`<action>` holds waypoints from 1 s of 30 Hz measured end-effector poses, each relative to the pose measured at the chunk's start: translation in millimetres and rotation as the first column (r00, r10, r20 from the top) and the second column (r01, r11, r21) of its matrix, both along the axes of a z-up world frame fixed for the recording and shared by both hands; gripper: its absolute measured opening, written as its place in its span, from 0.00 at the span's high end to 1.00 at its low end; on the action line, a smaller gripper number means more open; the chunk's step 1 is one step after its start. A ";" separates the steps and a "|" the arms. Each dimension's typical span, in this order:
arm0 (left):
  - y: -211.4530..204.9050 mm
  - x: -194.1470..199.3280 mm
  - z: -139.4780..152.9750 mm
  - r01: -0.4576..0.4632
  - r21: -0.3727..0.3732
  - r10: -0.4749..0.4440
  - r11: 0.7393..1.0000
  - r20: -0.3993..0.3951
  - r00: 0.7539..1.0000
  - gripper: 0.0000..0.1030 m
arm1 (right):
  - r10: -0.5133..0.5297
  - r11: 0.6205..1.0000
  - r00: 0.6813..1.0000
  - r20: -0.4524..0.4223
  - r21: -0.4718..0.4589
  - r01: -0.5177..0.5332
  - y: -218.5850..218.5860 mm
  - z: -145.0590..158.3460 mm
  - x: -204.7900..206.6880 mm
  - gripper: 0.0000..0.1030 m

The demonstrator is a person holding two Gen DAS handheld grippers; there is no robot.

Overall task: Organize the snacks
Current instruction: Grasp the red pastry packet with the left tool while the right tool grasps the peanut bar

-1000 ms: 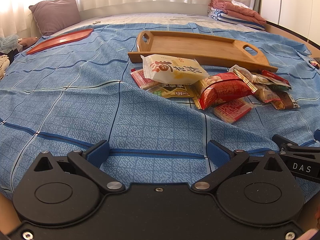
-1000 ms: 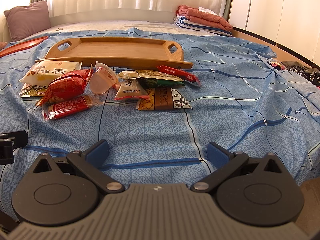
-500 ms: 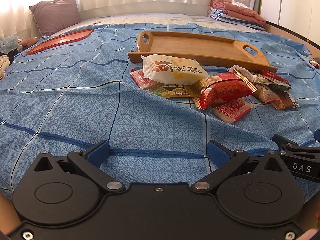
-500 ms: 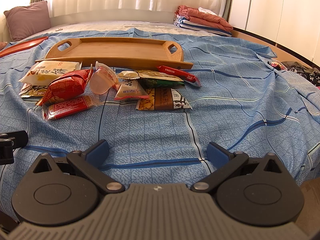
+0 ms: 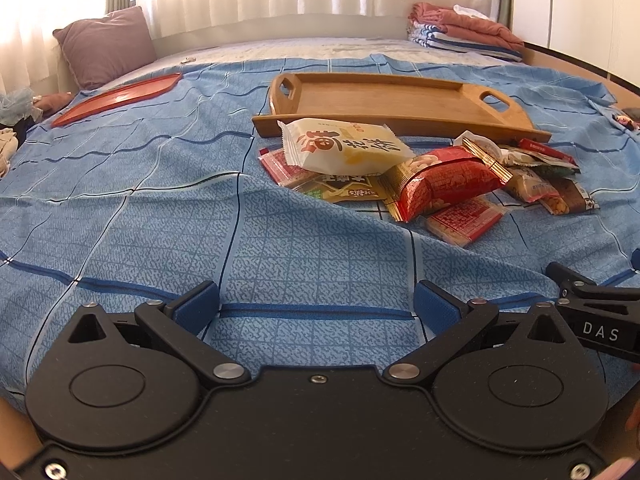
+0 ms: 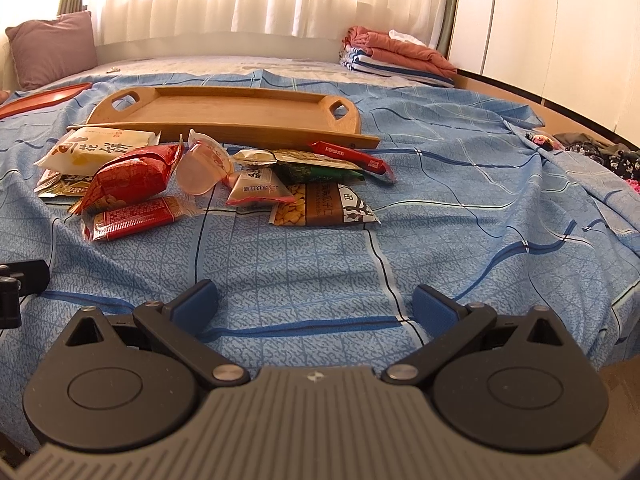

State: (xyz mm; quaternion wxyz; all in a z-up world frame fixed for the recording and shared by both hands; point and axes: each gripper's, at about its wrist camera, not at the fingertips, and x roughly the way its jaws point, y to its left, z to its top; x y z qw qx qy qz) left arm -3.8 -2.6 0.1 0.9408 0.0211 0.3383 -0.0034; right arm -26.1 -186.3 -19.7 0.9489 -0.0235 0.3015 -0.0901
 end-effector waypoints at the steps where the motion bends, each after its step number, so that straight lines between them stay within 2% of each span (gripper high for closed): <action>1: 0.3 1.4 1.3 -0.005 -0.004 0.005 1.000 -0.005 1.000 0.00 | 0.000 1.000 1.000 -0.002 0.002 0.000 -0.3 0.2 0.3 0.00; 4: 2.8 7.9 7.4 -0.018 -0.037 0.017 0.999 -0.023 1.000 0.00 | 0.018 0.999 1.000 -0.013 0.027 -0.018 -6.1 5.9 2.4 0.00; 6: 5.6 10.7 14.1 -0.012 -0.080 0.012 0.997 -0.007 1.000 0.00 | 0.036 0.998 0.999 -0.004 0.057 -0.036 -14.0 10.8 3.8 0.00; 9: 7.0 16.1 24.2 0.034 -0.154 -0.031 0.987 0.026 0.999 0.00 | 0.045 0.997 0.998 0.036 0.058 -0.047 -20.3 16.1 7.6 0.00; 12: 2.4 24.8 31.5 0.085 -0.198 -0.077 0.977 0.045 0.996 0.00 | 0.069 0.997 0.997 0.045 0.043 -0.071 -26.4 20.2 17.6 0.00; 17: -12.7 39.3 38.9 0.171 -0.279 -0.155 0.945 0.080 0.985 0.00 | 0.076 0.996 0.996 0.043 0.037 -0.078 -36.8 20.9 34.2 0.02; 22: -23.5 59.1 36.3 0.173 -0.365 -0.144 0.915 0.105 0.984 0.03 | 0.118 0.993 0.991 0.059 0.019 -0.119 -37.3 16.8 42.4 0.03; 25: -28.1 73.4 32.1 0.159 -0.372 -0.131 0.914 0.101 0.986 0.07 | 0.146 0.989 0.988 0.052 0.019 -0.147 -33.9 13.6 45.5 0.06; 30: -36.8 85.4 19.3 0.154 -0.328 -0.136 0.932 0.077 0.988 0.07 | 0.161 0.986 0.986 0.044 0.028 -0.163 -31.6 10.3 51.1 0.09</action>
